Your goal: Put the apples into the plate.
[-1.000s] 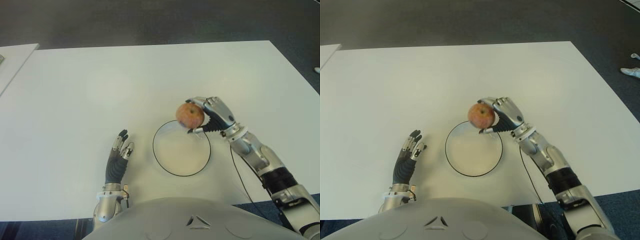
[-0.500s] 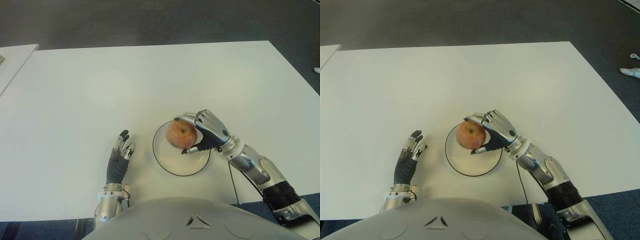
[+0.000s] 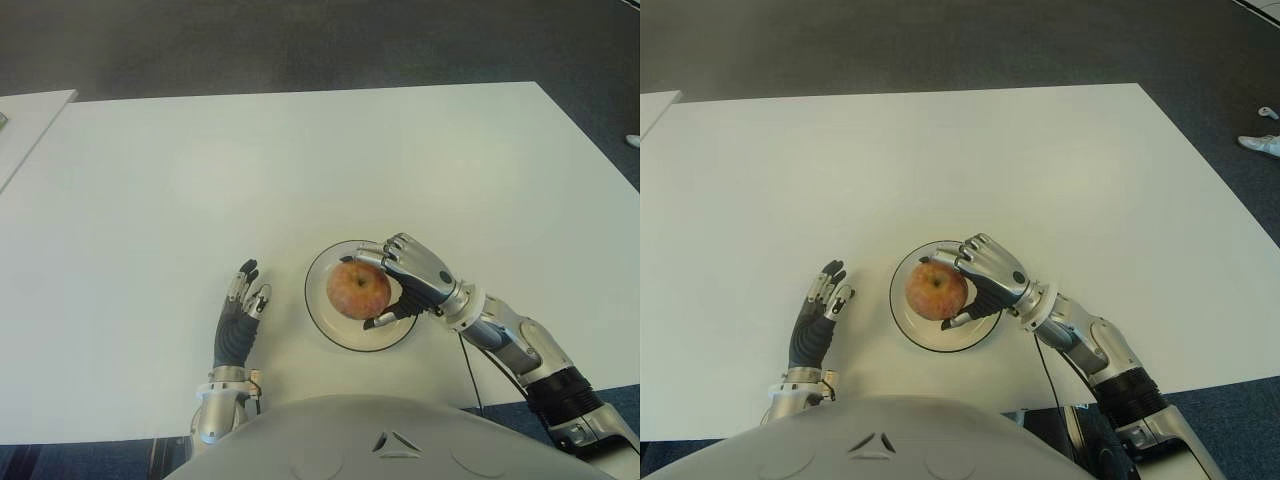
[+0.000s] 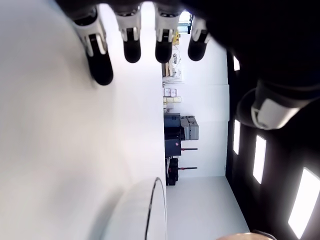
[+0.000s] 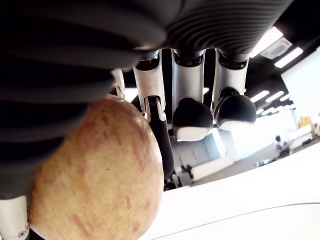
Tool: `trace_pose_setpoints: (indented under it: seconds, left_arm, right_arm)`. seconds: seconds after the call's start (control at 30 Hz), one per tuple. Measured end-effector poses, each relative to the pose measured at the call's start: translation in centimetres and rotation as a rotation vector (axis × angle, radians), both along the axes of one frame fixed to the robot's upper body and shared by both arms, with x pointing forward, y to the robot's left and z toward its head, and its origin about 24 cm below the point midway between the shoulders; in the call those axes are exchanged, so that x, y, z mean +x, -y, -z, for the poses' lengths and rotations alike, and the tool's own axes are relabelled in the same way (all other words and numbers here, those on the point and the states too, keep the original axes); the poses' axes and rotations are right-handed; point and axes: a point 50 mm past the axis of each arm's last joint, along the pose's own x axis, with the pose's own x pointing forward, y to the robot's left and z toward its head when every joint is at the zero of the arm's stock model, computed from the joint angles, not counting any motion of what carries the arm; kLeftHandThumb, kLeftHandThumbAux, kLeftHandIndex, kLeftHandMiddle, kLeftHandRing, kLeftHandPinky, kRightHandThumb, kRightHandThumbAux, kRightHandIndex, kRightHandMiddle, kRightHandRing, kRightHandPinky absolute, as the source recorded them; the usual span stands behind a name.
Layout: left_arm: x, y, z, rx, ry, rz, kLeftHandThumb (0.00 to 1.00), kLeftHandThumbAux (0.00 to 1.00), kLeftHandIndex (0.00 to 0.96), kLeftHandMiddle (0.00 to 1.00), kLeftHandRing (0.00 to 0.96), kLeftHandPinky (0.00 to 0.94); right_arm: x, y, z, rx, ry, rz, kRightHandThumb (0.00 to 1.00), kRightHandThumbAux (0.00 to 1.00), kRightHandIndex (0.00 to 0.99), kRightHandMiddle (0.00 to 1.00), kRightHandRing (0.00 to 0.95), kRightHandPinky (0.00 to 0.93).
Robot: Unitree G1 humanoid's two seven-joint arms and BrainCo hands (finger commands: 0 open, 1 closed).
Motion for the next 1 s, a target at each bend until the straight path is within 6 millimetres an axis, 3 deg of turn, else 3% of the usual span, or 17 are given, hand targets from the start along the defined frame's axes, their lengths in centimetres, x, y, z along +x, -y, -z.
trace_pose_setpoints:
  seconds: [1.0]
  left_arm:
    - [0.1,0.2,-0.2,0.000,0.009,-0.004,0.031,0.457,0.005,0.044,0.056,0.084]
  right_arm:
    - [0.1,0.4,1.6,-0.051,-0.013,0.000,0.587,0.769,0.828,0.890,0.877,0.880]
